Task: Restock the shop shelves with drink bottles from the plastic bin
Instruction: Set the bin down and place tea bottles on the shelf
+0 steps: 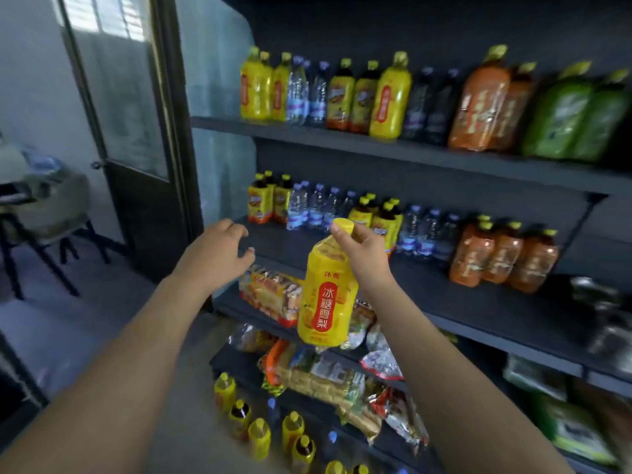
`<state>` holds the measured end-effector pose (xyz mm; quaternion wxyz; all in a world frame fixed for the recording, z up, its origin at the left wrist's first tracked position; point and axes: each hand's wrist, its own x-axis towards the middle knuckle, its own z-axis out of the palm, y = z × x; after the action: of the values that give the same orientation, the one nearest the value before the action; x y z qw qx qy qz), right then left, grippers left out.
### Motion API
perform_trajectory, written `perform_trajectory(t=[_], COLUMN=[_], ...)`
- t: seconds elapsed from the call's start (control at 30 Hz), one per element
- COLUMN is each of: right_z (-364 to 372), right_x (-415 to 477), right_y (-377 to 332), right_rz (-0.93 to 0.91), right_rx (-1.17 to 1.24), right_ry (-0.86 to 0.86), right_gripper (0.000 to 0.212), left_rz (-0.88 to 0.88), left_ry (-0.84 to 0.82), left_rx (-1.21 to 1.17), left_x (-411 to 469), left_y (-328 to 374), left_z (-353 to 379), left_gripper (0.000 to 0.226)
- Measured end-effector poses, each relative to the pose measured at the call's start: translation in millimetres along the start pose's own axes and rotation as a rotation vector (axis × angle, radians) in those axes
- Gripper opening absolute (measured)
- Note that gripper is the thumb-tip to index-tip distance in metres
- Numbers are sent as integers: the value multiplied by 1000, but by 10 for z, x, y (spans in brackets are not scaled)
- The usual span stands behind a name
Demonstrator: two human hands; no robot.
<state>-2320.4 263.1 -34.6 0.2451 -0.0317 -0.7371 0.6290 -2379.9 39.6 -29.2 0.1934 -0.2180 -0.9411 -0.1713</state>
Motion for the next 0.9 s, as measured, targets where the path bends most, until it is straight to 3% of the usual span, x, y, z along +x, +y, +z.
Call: perform_trajectory(t=[0.07, 0.17, 0.2, 0.33, 0.7, 0.8, 0.9], right_z=[-227, -568, -693, -1155, -2121, -2232, -2269], right_x=[14, 20, 34, 69, 411, 487, 554], right_y=[-55, -155, -166, -286, -524, -699, -934], right_rz=[-5, -4, 3, 3, -35, -78, -100], right_rx=[-39, -22, -22, -19, -33, -29, -30], right_ry=[58, 128, 153, 224, 325, 331, 319], right_gripper=[27, 69, 71, 21, 65, 58, 25], left_rz=[54, 133, 152, 207, 255, 264, 265], left_ry=[-10, -26, -22, -23, 4, -9, -35], left_rx=[-14, -13, -11, -4, -30, -17, 31], left_x=[141, 344, 405, 593, 1006, 1106, 1231], left_y=[243, 593, 705, 1133, 2076, 2173, 2212], left_z=[-14, -18, -7, 87, 78, -72, -280], left_gripper=[43, 43, 43, 43, 40, 40, 39])
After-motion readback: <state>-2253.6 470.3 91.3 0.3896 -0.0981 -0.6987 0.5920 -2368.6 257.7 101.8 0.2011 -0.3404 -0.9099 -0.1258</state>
